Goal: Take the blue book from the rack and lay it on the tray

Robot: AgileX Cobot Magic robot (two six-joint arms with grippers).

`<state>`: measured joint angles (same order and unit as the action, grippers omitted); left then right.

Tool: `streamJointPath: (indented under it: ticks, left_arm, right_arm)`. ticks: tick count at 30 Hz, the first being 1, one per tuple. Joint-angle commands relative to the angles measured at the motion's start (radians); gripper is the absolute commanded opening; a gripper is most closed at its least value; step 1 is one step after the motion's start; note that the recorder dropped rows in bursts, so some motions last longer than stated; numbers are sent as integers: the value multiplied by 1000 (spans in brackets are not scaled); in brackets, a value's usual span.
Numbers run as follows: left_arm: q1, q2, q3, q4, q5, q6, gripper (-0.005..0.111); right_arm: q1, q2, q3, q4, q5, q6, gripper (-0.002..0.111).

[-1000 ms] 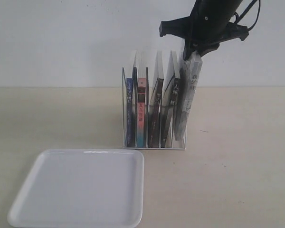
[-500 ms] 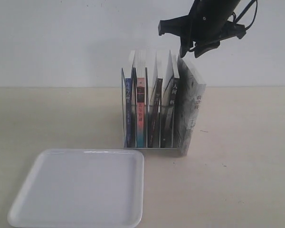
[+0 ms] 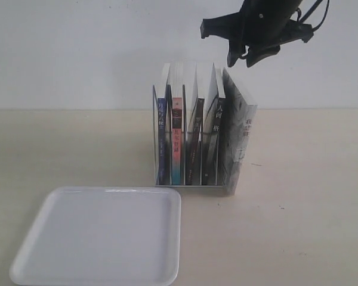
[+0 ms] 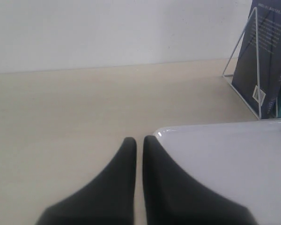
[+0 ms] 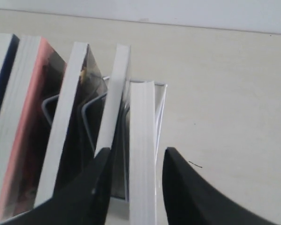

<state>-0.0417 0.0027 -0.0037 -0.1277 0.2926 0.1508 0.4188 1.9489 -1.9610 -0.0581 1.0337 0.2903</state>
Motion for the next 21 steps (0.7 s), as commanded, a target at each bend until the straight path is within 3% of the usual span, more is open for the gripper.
streamJointPath:
  ticks: [1, 10, 21]
  left_arm:
    - [2, -3, 4, 5, -1, 1, 4]
    - [2, -3, 4, 5, -1, 1, 4]
    - [2, -3, 4, 5, -1, 1, 4]
  right_arm:
    - [12, -63, -4, 52, 29, -36, 35]
    - [120, -71, -4, 48, -28, -53, 35]
    - [125, 12, -4, 48, -109, -27, 35]
